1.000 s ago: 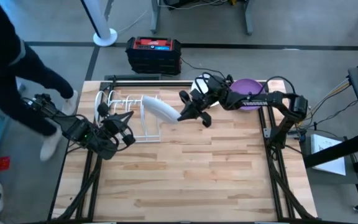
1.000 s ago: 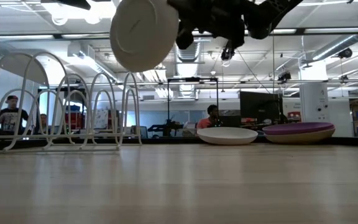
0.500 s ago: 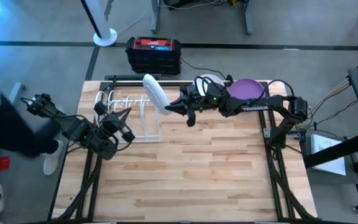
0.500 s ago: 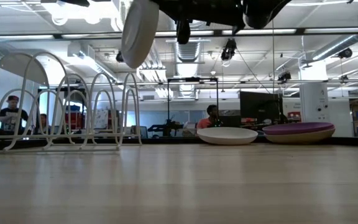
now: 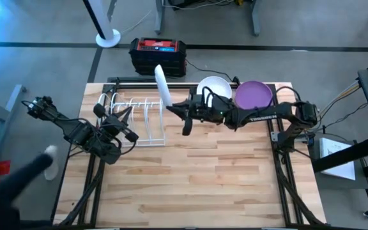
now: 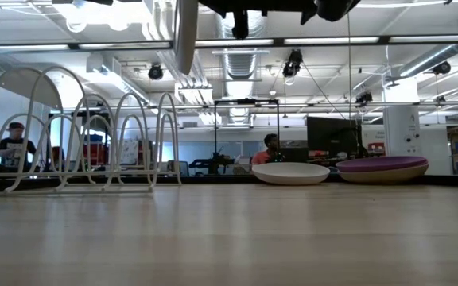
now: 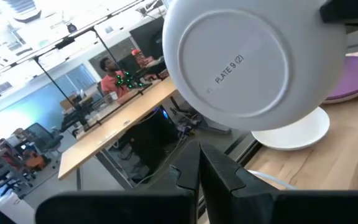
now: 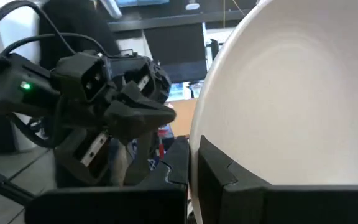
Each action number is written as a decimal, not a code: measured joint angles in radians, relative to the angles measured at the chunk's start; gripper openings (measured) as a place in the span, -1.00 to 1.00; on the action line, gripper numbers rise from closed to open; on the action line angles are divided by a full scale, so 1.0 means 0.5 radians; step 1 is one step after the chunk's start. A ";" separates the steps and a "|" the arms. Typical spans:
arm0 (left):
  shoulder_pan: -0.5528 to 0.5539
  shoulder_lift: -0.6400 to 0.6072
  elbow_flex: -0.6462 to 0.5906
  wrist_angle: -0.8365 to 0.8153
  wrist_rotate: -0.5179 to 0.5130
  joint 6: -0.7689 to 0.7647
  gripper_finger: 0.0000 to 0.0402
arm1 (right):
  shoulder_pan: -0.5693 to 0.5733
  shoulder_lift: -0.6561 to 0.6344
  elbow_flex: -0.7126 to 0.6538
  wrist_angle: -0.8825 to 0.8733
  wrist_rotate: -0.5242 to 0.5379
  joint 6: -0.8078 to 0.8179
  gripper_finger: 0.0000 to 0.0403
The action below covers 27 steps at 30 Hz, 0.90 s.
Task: Sort dishes
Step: Put the white plate into the white dish rack
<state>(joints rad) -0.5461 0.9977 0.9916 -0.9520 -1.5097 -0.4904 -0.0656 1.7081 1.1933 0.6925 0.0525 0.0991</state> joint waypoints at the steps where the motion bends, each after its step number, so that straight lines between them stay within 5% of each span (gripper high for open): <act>1: 0.000 0.000 0.000 0.000 0.000 0.000 -1.00 | 0.005 0.001 0.005 0.000 0.001 -0.009 -1.00; 6: 0.000 0.000 0.000 0.001 0.000 -0.001 -1.00 | 0.000 0.027 0.027 0.001 -0.162 0.020 -1.00; 27: 0.006 0.215 0.007 0.011 -0.081 -0.033 -1.00 | 0.004 0.467 0.095 0.464 -0.154 -0.125 -1.00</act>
<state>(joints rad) -0.5432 1.1053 0.9951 -0.9466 -1.5501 -0.5070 -0.0635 1.9417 1.2410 0.9245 -0.0242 0.0366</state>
